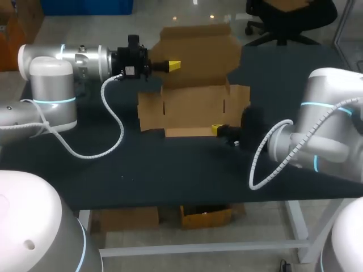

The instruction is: Assemble the packaging by folding the flat box into shape, placing the metal phone stand inside, and closing the box properly

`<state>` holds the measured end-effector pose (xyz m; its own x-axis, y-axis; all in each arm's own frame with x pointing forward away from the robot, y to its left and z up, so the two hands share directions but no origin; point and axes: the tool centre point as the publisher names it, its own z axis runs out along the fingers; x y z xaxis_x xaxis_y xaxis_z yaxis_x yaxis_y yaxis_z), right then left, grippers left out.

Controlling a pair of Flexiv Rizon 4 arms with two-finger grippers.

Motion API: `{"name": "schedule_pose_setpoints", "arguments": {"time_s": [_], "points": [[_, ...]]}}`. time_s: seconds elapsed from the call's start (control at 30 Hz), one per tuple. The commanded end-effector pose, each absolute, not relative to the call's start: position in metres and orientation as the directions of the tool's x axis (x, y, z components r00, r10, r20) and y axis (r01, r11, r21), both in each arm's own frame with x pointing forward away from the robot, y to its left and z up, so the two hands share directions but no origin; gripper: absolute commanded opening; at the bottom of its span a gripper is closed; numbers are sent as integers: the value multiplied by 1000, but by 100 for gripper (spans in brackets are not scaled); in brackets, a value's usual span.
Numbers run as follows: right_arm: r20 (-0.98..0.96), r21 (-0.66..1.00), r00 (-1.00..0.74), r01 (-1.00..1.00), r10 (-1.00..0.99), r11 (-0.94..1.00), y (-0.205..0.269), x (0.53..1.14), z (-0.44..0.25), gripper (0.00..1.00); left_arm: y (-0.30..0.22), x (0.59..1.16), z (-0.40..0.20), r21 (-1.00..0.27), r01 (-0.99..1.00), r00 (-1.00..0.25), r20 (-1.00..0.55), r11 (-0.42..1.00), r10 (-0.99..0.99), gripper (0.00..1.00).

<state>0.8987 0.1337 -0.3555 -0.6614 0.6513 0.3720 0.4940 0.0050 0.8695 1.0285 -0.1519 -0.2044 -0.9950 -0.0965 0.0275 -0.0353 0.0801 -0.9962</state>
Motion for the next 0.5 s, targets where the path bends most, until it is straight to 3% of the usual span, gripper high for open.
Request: {"name": "schedule_pose_setpoints", "arguments": {"time_s": [0.03, 0.5], "points": [[344, 876, -638, 483, 690, 10, 159, 912, -372, 0, -152, 1028, -207, -996, -35, -995, 27, 78, -96, 0], [292, 883, -628, 466, 721, 48, 184, 934, -393, 0, -152, 1028, -207, -996, -35, -995, 27, 78, -96, 0]]}}
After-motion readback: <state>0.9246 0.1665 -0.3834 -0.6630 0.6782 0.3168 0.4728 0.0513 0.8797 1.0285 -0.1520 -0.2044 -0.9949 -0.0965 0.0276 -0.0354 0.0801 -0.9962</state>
